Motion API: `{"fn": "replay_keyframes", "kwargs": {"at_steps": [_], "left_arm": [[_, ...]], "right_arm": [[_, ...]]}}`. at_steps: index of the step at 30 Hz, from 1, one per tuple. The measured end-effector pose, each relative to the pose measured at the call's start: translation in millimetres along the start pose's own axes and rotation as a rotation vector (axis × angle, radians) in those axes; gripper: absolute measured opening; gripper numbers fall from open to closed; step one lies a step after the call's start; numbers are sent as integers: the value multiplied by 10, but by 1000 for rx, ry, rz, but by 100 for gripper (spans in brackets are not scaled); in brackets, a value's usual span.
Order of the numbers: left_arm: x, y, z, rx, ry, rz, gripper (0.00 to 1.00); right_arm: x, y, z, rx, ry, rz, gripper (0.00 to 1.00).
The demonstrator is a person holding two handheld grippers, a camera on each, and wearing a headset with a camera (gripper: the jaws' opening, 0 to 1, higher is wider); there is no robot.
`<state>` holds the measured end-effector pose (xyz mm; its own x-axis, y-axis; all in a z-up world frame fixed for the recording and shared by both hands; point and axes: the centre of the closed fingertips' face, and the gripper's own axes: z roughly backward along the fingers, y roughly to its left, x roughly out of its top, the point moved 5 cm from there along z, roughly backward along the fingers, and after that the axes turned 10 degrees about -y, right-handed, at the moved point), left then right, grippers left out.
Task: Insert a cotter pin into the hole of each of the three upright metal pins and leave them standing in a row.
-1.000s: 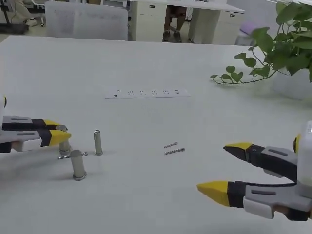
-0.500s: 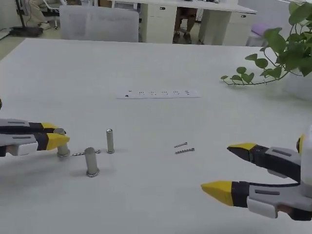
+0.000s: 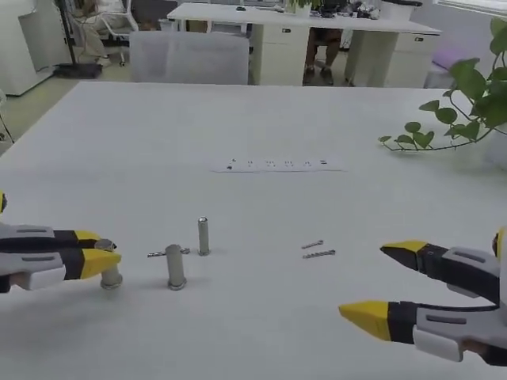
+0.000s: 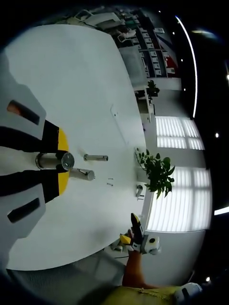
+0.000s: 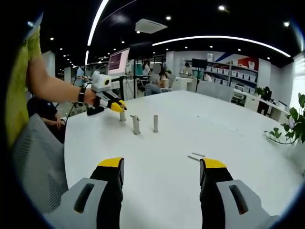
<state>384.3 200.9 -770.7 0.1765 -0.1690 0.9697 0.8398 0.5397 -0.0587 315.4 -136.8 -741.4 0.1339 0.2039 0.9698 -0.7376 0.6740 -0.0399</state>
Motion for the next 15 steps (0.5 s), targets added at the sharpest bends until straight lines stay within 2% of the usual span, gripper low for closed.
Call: {"fn": "replay_keyframes", "kwargs": {"at_steps": [7,15], "left_arm": [[76,-307,48,-40,-12,-12,10],[148,-567,-80,-98,-24,-22,10]], "right_arm": [[18,32,24,15,-8,7,66],[43,46,77,23,-12,15,66]]}}
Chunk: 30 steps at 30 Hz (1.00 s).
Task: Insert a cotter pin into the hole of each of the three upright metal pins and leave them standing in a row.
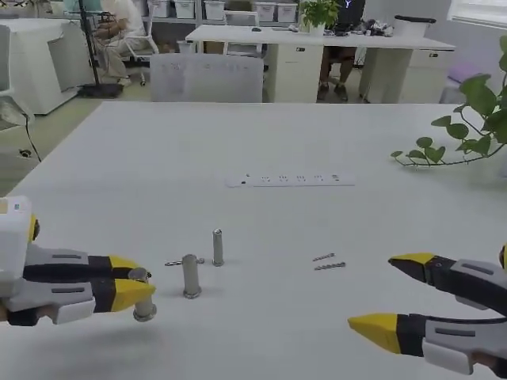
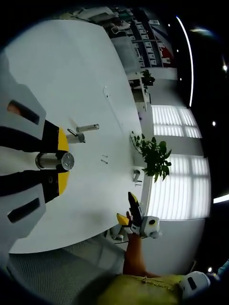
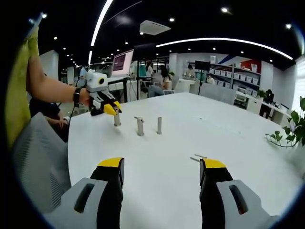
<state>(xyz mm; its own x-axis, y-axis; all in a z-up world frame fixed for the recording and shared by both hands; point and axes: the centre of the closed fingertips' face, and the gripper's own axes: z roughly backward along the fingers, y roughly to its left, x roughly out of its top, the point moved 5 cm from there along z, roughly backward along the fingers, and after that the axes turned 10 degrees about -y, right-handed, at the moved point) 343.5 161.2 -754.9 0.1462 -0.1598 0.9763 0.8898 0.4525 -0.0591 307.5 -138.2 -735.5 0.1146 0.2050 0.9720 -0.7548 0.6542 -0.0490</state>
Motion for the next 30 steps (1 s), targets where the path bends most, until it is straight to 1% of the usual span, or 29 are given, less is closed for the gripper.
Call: {"fn": "replay_keyframes", "kwargs": {"at_steps": [9,11,14,18,21,23,25,28,30], "left_arm": [[-30,-214,-284,-52,14,12,10],[-31,-240,-342,-57,14,14,10],[-29,-324,-480,-78,11,20,10],[-33,-402,-600,-94,12,17,10],[-73,-493,-706,-117,24,16,10],[-112,-542,-754,-127,37,11,10],[-140,-587,-789,-136,40,18,10],[-171,-624,-833,-143,49,10,10],[-187,-631,-854,-147,46,9,10]], "right_arm": [[-11,-23,29,8,-1,1,66],[-15,-26,22,13,-2,0,65],[-19,-30,22,18,-5,0,65],[-29,-46,29,16,-10,-5,65],[-31,-40,27,18,-13,-8,65],[-31,-38,28,18,-16,-10,65],[-31,-36,28,18,-18,-12,65],[-27,-31,30,19,-22,-13,65],[-27,-28,27,19,-25,-17,65]]}}
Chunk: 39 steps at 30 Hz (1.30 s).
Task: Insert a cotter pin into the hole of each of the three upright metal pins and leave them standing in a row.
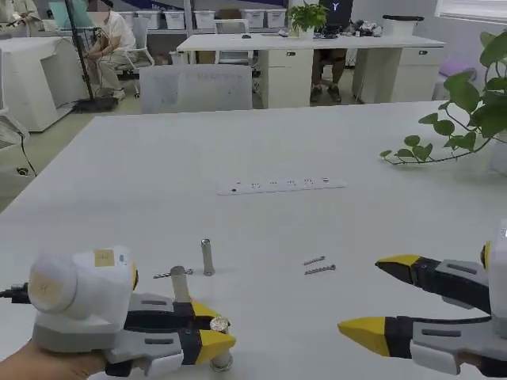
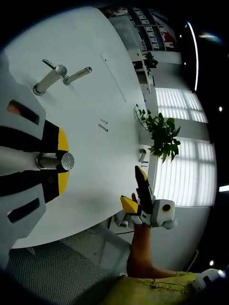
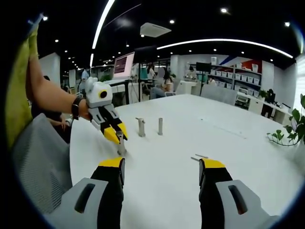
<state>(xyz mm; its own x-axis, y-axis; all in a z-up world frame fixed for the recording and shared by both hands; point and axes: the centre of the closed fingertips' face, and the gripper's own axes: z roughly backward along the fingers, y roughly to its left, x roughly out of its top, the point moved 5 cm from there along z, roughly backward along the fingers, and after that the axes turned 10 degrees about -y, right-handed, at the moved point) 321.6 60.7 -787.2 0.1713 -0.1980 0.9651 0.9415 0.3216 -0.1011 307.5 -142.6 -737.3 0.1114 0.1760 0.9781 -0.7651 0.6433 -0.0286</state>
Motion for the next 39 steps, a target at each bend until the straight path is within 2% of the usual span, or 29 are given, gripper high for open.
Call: {"fn": "replay_keyframes", "kwargs": {"at_steps": [16,22,28,39], "left_arm": [[-75,-77,-201,-29,3,-19,10],[-93,-103,-208,-48,-13,-38,10],[-90,-111,-207,-47,-23,-47,11],[-83,-128,-234,-50,-27,-20,15]], "right_arm": [[-27,-11,-3,14,-1,-8,65],[-19,-11,20,24,4,0,65],[-19,-26,36,29,12,10,65],[-53,-44,-12,47,24,11,64]]}}
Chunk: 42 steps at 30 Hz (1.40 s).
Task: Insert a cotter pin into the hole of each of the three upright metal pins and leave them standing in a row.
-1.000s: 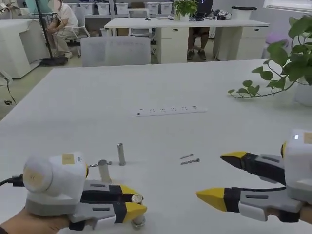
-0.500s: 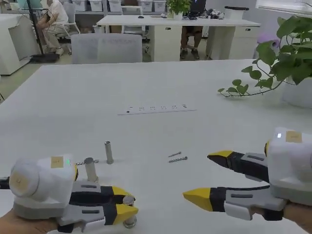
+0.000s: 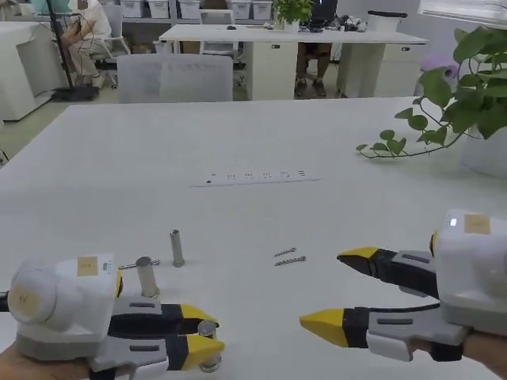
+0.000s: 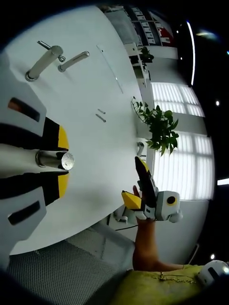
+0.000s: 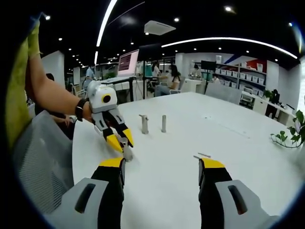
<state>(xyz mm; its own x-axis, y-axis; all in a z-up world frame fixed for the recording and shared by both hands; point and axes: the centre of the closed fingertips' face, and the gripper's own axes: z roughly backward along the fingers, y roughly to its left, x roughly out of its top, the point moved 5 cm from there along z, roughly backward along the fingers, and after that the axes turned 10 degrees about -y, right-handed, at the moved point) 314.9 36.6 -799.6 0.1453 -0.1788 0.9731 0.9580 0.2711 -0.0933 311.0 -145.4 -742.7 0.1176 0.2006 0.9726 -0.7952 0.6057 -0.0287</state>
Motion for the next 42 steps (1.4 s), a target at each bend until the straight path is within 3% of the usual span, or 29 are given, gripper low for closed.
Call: {"fn": "replay_keyframes", "kwargs": {"at_steps": [8,23,30,42], "left_arm": [[-19,27,-22,-1,18,-25,12],[-41,85,22,57,33,9,14],[-5,87,70,67,4,27,22],[190,89,189,103,-54,50,38]], "right_arm": [[-10,-31,4,3,2,-1,64],[-4,-16,-3,15,5,2,64],[4,-32,-5,21,13,8,64],[13,-58,-18,33,27,22,63]]}}
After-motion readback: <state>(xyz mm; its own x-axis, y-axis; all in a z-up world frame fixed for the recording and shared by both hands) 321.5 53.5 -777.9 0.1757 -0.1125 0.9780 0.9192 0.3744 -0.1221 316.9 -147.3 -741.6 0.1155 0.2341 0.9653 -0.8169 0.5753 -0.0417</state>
